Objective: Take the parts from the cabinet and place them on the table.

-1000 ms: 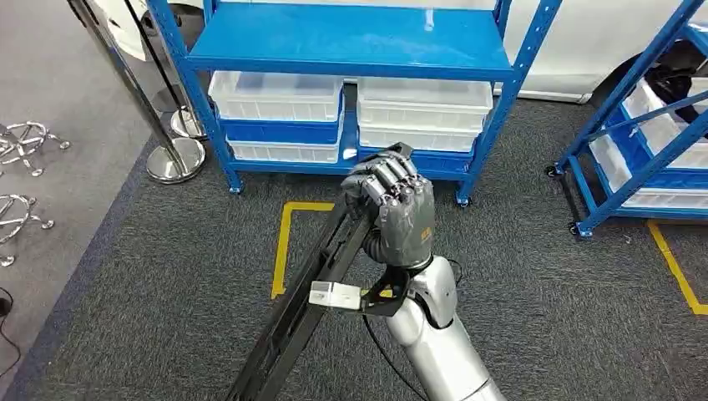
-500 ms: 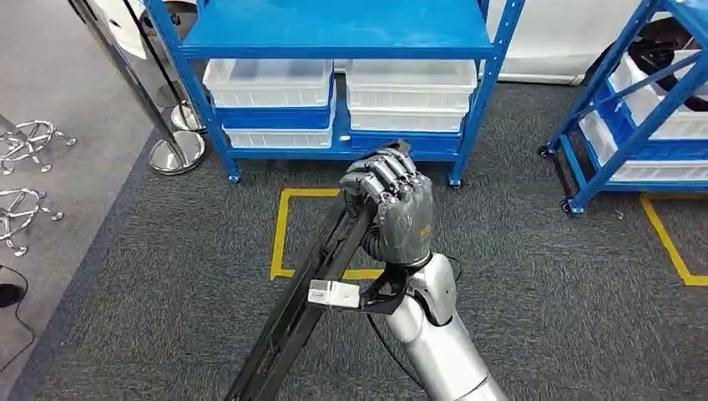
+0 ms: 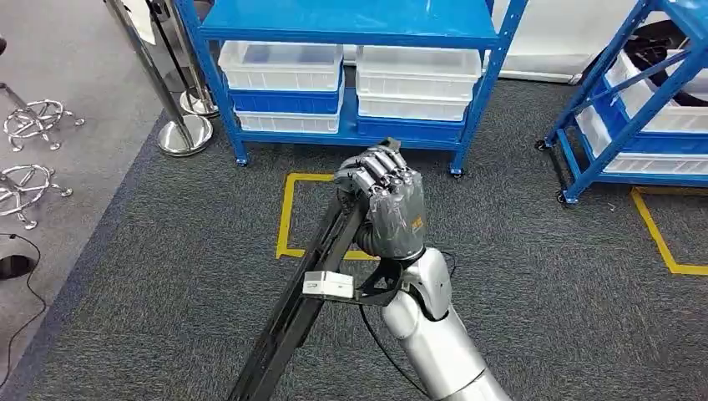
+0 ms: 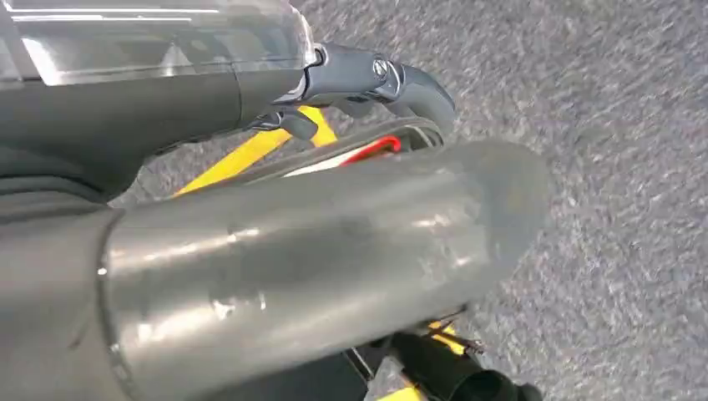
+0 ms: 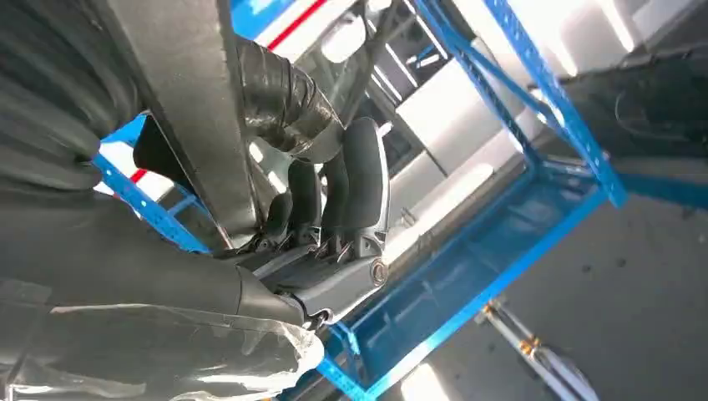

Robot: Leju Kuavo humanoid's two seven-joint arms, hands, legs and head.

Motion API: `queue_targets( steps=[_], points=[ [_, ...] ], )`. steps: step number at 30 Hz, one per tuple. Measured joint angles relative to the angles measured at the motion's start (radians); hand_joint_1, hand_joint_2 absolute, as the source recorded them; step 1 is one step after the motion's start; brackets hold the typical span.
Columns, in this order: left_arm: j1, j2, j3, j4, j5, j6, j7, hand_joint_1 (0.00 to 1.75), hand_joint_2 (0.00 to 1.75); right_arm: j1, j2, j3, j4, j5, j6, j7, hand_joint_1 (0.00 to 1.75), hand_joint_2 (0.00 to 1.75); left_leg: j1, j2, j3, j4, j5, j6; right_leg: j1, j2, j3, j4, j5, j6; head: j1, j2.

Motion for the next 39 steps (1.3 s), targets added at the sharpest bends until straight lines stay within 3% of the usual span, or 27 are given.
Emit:
queue_targets(
  steps=[1, 2, 4, 5, 6, 7, 9, 11, 13, 14, 15, 16, 17, 18, 20, 21, 22, 25, 26, 28, 30, 31, 33, 35, 36, 37, 39],
  points=[
    [0.001, 0.000, 0.000, 0.000, 0.000, -0.001, 0.000, 0.00, 0.00, 0.000, -0.002, 0.002, 0.004, 0.000, 0.000, 0.002, 1.75, 1.75, 0.000, 0.000, -0.016, 0.004, 0.011, -0.001, 0.000, 0.000, -0.003, 0.047, 0.006, 0.002, 0.000, 0.000],
    [0.001, 0.000, 0.000, 0.000, 0.000, -0.002, 0.000, 0.00, 0.00, 0.000, -0.004, 0.003, 0.007, 0.000, 0.000, 0.004, 1.75, 1.75, 0.000, 0.001, -0.036, 0.010, 0.020, -0.003, -0.001, 0.000, 0.010, 0.060, 0.042, 0.002, 0.000, 0.000],
    [0.001, -0.002, 0.000, 0.000, 0.000, -0.003, 0.000, 0.00, 0.00, -0.003, -0.007, 0.006, 0.014, 0.000, 0.000, 0.007, 1.75, 1.75, 0.001, 0.001, -0.073, 0.025, 0.037, -0.008, -0.003, 0.000, 0.082, -0.012, 0.114, 0.001, 0.000, 0.000],
    [0.001, -0.003, 0.000, 0.000, -0.001, -0.003, 0.000, 0.00, 0.00, -0.006, -0.007, 0.007, 0.015, 0.000, 0.000, 0.008, 1.75, 1.75, 0.001, 0.000, -0.090, 0.034, 0.044, -0.013, -0.005, -0.001, 0.149, -0.096, 0.116, 0.000, 0.000, 0.000],
    [0.001, -0.003, 0.000, 0.000, -0.001, -0.005, 0.000, 0.00, 0.00, -0.010, -0.007, 0.009, 0.015, 0.000, 0.000, 0.009, 1.75, 1.75, -0.002, 0.000, -0.103, 0.043, 0.047, -0.019, -0.004, 0.000, 0.209, -0.179, 0.073, -0.002, 0.000, 0.000],
    [0.002, -0.004, 0.000, 0.000, -0.001, -0.005, 0.000, 0.00, 0.00, -0.014, -0.007, 0.013, 0.015, 0.000, 0.000, 0.010, 1.75, 1.75, -0.003, 0.001, -0.108, 0.051, 0.052, -0.023, 0.004, 0.003, 0.245, -0.249, 0.041, -0.007, -0.002, 0.000],
    [0.001, -0.005, 0.000, 0.000, -0.001, -0.006, 0.000, 0.00, 0.00, -0.016, -0.008, 0.016, 0.019, 0.000, 0.000, 0.010, 1.75, 1.75, -0.001, 0.001, -0.114, 0.049, 0.071, -0.036, 0.006, 0.003, 0.234, -0.245, 0.047, -0.015, 0.000, 0.000],
    [0.003, -0.005, 0.000, 0.000, -0.002, -0.010, 0.000, 0.00, 0.00, -0.017, -0.009, 0.019, 0.024, 0.000, 0.000, 0.016, 1.75, 1.75, 0.007, -0.003, -0.127, 0.058, 0.065, -0.048, 0.001, -0.003, 0.225, -0.255, 0.069, -0.037, 0.000, 0.000],
    [0.004, -0.006, -0.001, 0.000, -0.003, -0.011, 0.000, 0.00, 0.00, -0.019, -0.009, 0.024, 0.027, -0.002, 0.000, 0.018, 1.75, 1.75, 0.007, -0.005, -0.154, 0.139, -0.038, -0.057, 0.002, -0.004, 0.202, -0.255, 0.089, -0.052, -0.003, 0.000],
    [0.004, -0.006, -0.001, 0.000, -0.003, -0.011, 0.000, 0.00, 0.00, -0.019, -0.009, 0.024, 0.028, -0.002, 0.000, 0.018, 1.75, 1.75, 0.010, -0.005, -0.172, 0.217, -0.098, -0.062, 0.004, -0.005, 0.189, -0.254, 0.099, -0.052, -0.003, 0.000],
    [0.004, -0.006, -0.001, 0.000, -0.003, -0.011, 0.000, 0.00, 0.00, -0.019, -0.009, 0.024, 0.029, -0.002, 0.000, 0.018, 1.75, 1.75, 0.010, -0.005, -0.187, 0.289, -0.136, -0.065, 0.006, -0.005, 0.176, -0.252, 0.109, -0.053, -0.003, 0.000],
    [0.004, -0.006, -0.002, 0.000, -0.003, -0.011, 0.000, 0.00, 0.00, -0.019, -0.009, 0.024, 0.031, -0.003, 0.000, 0.018, 1.75, 1.75, 0.010, -0.005, -0.193, 0.340, -0.142, -0.067, 0.006, -0.006, 0.161, -0.248, 0.118, -0.052, -0.003, 0.000],
    [0.004, -0.006, -0.002, 0.000, -0.003, -0.011, 0.000, 0.00, 0.00, -0.019, -0.009, 0.024, 0.033, -0.003, 0.000, 0.019, 1.75, 1.75, 0.010, -0.005, -0.183, 0.355, -0.121, -0.067, 0.007, -0.006, 0.144, -0.244, 0.127, -0.052, -0.003, 0.000],
    [0.005, -0.006, -0.002, 0.000, -0.003, -0.011, 0.000, 0.00, 0.00, -0.019, -0.009, 0.024, 0.034, -0.003, 0.000, 0.019, 1.75, 1.75, 0.010, -0.005, -0.155, 0.331, -0.087, -0.065, 0.007, -0.006, 0.129, -0.241, 0.135, -0.051, -0.003, 0.000],
    [0.003, -0.006, -0.002, 0.000, -0.003, -0.011, 0.000, 0.00, 0.00, -0.019, -0.009, 0.024, 0.034, -0.003, 0.000, 0.019, 1.75, 1.75, 0.009, -0.007, -0.046, 0.189, -0.036, -0.054, 0.007, -0.004, 0.103, -0.235, 0.154, -0.047, -0.003, 0.000],
    [0.001, -0.006, -0.002, 0.000, -0.003, -0.011, 0.000, 0.00, 0.00, -0.019, -0.009, 0.024, 0.034, -0.003, 0.000, 0.019, 1.75, 1.75, 0.007, -0.008, 0.021, 0.101, -0.058, -0.047, 0.007, -0.003, 0.097, -0.234, 0.161, -0.042, -0.003, 0.000],
    [-0.001, -0.006, -0.003, 0.000, -0.002, -0.011, 0.000, 0.00, 0.00, -0.020, -0.009, 0.024, 0.034, -0.004, 0.000, 0.019, 1.75, 1.75, 0.000, -0.009, 0.063, 0.026, -0.079, -0.042, 0.010, -0.004, 0.093, -0.233, 0.168, -0.036, -0.002, 0.000],
    [0.001, -0.006, -0.003, 0.000, 0.000, -0.011, 0.001, 0.00, 0.00, -0.020, -0.009, 0.024, 0.034, -0.015, 0.000, 0.015, 1.75, 1.75, -0.005, -0.009, 0.052, 0.021, -0.064, -0.026, 0.007, -0.005, 0.092, -0.245, 0.198, -0.019, -0.003, 0.000],
    [0.003, -0.006, -0.004, 0.000, 0.001, -0.011, 0.001, 0.00, 0.00, -0.019, -0.011, 0.024, 0.034, -0.023, 0.000, 0.015, 1.75, 1.75, 0.005, -0.006, 0.043, 0.005, -0.046, -0.015, 0.011, -0.002, 0.085, -0.244, 0.196, -0.013, -0.002, 0.000],
    [0.000, -0.008, -0.006, 0.000, 0.006, -0.010, 0.001, 0.00, 0.00, -0.020, -0.015, 0.024, 0.034, -0.027, 0.000, 0.012, 1.75, 1.75, 0.004, 0.000, 0.023, 0.004, -0.024, 0.002, 0.005, 0.002, 0.060, -0.178, 0.099, -0.006, -0.001, 0.000],
    [0.000, -0.008, -0.009, 0.000, 0.008, -0.009, 0.001, 0.00, 0.00, -0.018, -0.018, 0.024, 0.034, -0.039, 0.000, 0.015, 1.75, 1.75, 0.001, 0.001, -0.005, 0.008, -0.004, 0.004, 0.002, 0.002, 0.024, -0.035, -0.007, 0.000, -0.002, 0.000],
    [0.001, -0.008, -0.009, 0.000, 0.010, -0.009, 0.000, 0.00, 0.00, -0.018, -0.021, 0.024, 0.035, -0.046, 0.000, 0.018, 1.75, 1.75, 0.000, 0.001, -0.022, 0.011, 0.007, 0.003, 0.001, 0.001, 0.012, 0.031, -0.022, 0.003, -0.001, 0.000],
    [0.001, -0.008, -0.010, 0.000, 0.011, -0.009, 0.000, 0.00, 0.00, -0.017, -0.024, 0.024, 0.037, -0.054, 0.000, 0.019, 1.75, 1.75, 0.000, 0.002, -0.054, 0.022, 0.022, 0.001, -0.001, 0.001, 0.037, 0.047, 0.034, 0.006, -0.001, 0.000],
    [0.001, -0.008, -0.010, 0.000, 0.011, -0.009, -0.001, 0.00, 0.00, -0.017, -0.024, 0.024, 0.038, -0.055, 0.000, 0.019, 1.75, 1.75, 0.001, 0.002, -0.084, 0.036, 0.035, -0.005, -0.004, 0.001, 0.131, -0.072, 0.097, 0.005, -0.002, 0.000],
    [0.001, -0.008, -0.010, 0.000, 0.011, -0.009, -0.001, 0.00, 0.00, -0.018, -0.024, 0.024, 0.037, -0.055, 0.000, 0.019, 1.75, 1.75, 0.001, 0.001, -0.094, 0.047, 0.039, -0.010, -0.006, 0.001, 0.194, -0.159, 0.085, 0.002, -0.002, 0.000],
    [0.000, -0.008, -0.010, 0.000, 0.012, -0.009, -0.002, 0.00, 0.00, -0.019, -0.023, 0.024, 0.037, -0.055, 0.000, 0.019, 1.75, 1.75, -0.004, 0.000, -0.105, 0.057, 0.042, -0.014, 0.002, 0.002, 0.237, -0.236, 0.051, -0.001, -0.002, 0.000],
    [0.001, -0.008, -0.010, 0.000, 0.012, -0.009, -0.003, 0.00, 0.00, -0.019, -0.023, 0.025, 0.037, -0.059, -0.001, 0.021, 1.75, 1.75, -0.001, 0.001, -0.110, 0.055, 0.058, -0.028, 0.004, 0.004, 0.231, -0.242, 0.049, -0.011, -0.002, 0.000]
  ],
)
